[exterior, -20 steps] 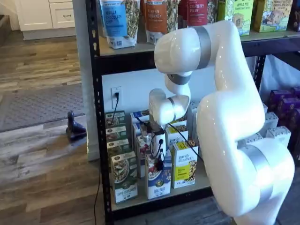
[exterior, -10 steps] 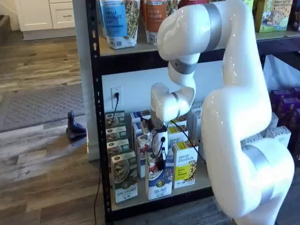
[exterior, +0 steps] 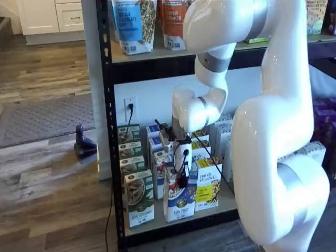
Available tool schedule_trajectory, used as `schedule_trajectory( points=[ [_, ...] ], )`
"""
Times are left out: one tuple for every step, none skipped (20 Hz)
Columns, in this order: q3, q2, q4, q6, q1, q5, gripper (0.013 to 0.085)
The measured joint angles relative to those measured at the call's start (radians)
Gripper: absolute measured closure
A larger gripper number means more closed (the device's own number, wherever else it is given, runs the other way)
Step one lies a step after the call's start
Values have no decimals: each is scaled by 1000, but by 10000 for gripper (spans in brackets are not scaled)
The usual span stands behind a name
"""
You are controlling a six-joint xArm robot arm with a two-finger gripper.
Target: Pick up the blue and white box that is on the bottom shelf, the second box from the left
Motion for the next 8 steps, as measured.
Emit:
schedule_trajectory(
  points=[
    [16, -20, -6, 7, 1, 2, 490],
    [31, -39, -22, 24, 3, 5, 490],
    [42, -55, -35, 37, 6, 13, 490],
    [48, -66, -37, 41, 7, 19, 490],
    [54, -75, -34, 39, 9, 26, 490],
    [59, -84, -27, 34, 10, 31, 490],
    [62, -91, -19, 27, 11, 36, 490],
    [65, -97, -10, 20, 11, 41, 490]
  ],
)
